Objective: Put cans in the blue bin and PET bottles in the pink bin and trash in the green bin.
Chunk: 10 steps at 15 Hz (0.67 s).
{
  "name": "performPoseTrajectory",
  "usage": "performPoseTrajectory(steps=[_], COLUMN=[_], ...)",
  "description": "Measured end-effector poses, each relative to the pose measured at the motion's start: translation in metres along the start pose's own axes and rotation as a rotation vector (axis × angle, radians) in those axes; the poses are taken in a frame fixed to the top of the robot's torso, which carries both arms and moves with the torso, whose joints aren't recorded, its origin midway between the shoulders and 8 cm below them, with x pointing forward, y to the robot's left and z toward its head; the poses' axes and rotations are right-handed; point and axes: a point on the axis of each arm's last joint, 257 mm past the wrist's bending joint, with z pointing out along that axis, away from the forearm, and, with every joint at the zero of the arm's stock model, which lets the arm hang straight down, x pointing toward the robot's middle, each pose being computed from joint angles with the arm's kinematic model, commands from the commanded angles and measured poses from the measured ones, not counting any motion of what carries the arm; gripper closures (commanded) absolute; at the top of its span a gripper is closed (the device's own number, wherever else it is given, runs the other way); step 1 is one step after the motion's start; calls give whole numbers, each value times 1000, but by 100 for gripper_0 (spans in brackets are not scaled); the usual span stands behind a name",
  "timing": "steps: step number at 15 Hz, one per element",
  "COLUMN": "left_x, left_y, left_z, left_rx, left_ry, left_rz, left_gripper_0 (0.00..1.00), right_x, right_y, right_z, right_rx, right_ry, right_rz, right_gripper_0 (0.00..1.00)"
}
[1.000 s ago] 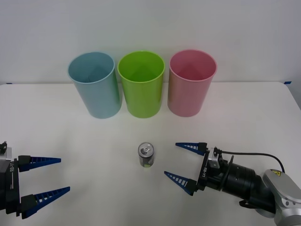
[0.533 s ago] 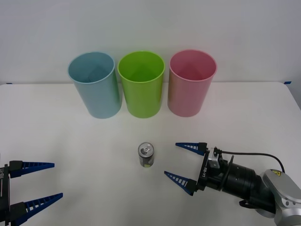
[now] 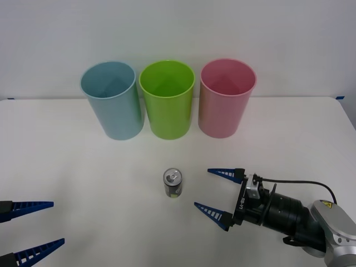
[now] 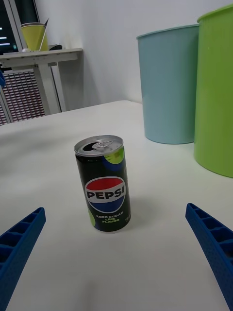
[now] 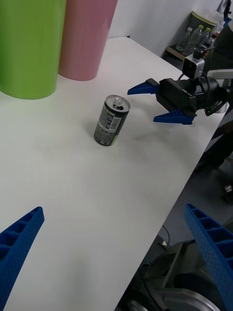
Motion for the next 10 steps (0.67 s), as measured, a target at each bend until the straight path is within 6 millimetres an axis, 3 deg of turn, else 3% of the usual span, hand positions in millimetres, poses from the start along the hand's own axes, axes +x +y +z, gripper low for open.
performPoseTrajectory(steps=[10], left_x=[3], left_y=[-12], left_z=[-16], left_rx=[-27], left_ry=[-23], left_rz=[11], left_gripper_0=[0], right_x=[0], right_y=[0], right_z=[0], right_rx=[0], right_ry=[0], right_rz=[0], right_gripper_0=[0])
